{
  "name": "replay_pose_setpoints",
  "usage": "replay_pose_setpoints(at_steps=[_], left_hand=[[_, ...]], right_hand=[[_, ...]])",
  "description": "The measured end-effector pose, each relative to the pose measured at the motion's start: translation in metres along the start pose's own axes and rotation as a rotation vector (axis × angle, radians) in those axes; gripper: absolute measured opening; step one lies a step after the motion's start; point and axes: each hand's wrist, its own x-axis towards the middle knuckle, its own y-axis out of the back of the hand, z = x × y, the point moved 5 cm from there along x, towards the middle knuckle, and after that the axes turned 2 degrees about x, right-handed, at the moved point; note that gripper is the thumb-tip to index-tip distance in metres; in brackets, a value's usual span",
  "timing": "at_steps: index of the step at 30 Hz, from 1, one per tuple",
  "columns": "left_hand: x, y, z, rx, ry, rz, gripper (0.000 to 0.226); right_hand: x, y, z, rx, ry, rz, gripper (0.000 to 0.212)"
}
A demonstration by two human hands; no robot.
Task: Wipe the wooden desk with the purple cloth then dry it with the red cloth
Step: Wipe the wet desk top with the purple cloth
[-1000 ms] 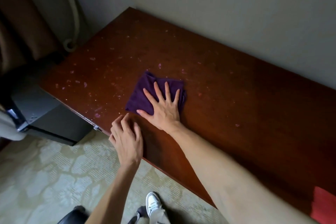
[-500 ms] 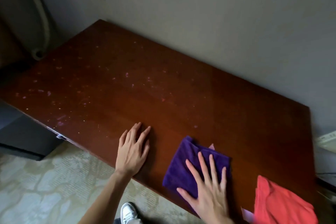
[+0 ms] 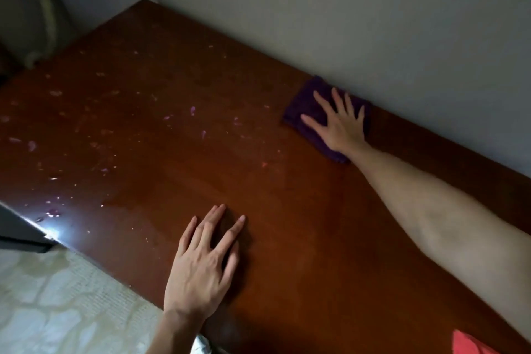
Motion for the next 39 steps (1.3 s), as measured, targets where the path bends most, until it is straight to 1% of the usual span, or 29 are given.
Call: replay_pose_setpoints(at_steps=[2,4,7,9,11,14,16,18,19,21,24,26,30,34,37,39], left_hand=[[0.001,0.000,0.000,0.007,-0.007,0.012,0.053],[0.003,-0.001,0.001,0.012,-0.019,0.022,0.053],[0.001,0.000,0.000,0.013,-0.021,0.020,0.053],[0.002,0.001,0.000,0.010,-0.011,0.017,0.053],[0.002,0.002,0.001,0.002,-0.008,0.012,0.053],[0.002,0.003,0.003,0.002,0.010,0.011,0.053],[0.001,0.006,-0.001,-0.007,0.084,0.043,0.054],[-0.001,0.008,-0.006,-0.020,0.202,0.077,0.056],[-0.003,0.010,-0.007,-0.022,0.242,0.089,0.056],[-0.005,0.011,-0.008,-0.024,0.262,0.107,0.056],[0.011,0.023,-0.026,0.003,0.222,0.143,0.055],[0.029,0.031,-0.049,0.052,0.203,0.136,0.055],[0.045,0.023,-0.081,0.085,0.196,0.065,0.057],[0.041,0.014,-0.083,0.088,0.208,0.070,0.057],[0.044,0.017,-0.084,0.085,0.196,0.073,0.056],[0.047,0.017,-0.087,0.087,0.190,0.056,0.054]], right_hand=[[0.031,0.003,-0.004,-0.002,-0.002,-0.010,0.086],[0.040,0.004,-0.007,-0.017,0.005,-0.023,0.085],[0.026,0.000,-0.010,-0.037,0.015,-0.038,0.088],[-0.001,-0.005,-0.016,-0.050,0.028,-0.050,0.089],[-0.048,-0.009,-0.024,-0.073,0.062,-0.056,0.092],[-0.158,-0.025,-0.033,-0.081,0.159,-0.068,0.093],[-0.246,-0.041,-0.041,-0.089,0.220,-0.048,0.092],[-0.317,-0.055,-0.049,-0.136,0.254,-0.026,0.093],[-0.335,-0.059,-0.052,-0.169,0.261,-0.015,0.094],[-0.339,-0.060,-0.054,-0.187,0.258,-0.003,0.093],[-0.303,-0.058,-0.063,-0.161,0.287,-0.023,0.090],[-0.260,-0.058,-0.073,-0.127,0.299,-0.037,0.089],[-0.125,-0.047,-0.100,-0.079,0.240,-0.069,0.092],[0.011,-0.035,-0.118,-0.011,0.141,-0.004,0.092],[0.086,-0.030,-0.132,0.005,0.115,-0.002,0.086],[0.113,-0.028,-0.140,-0.007,0.117,-0.019,0.087]])
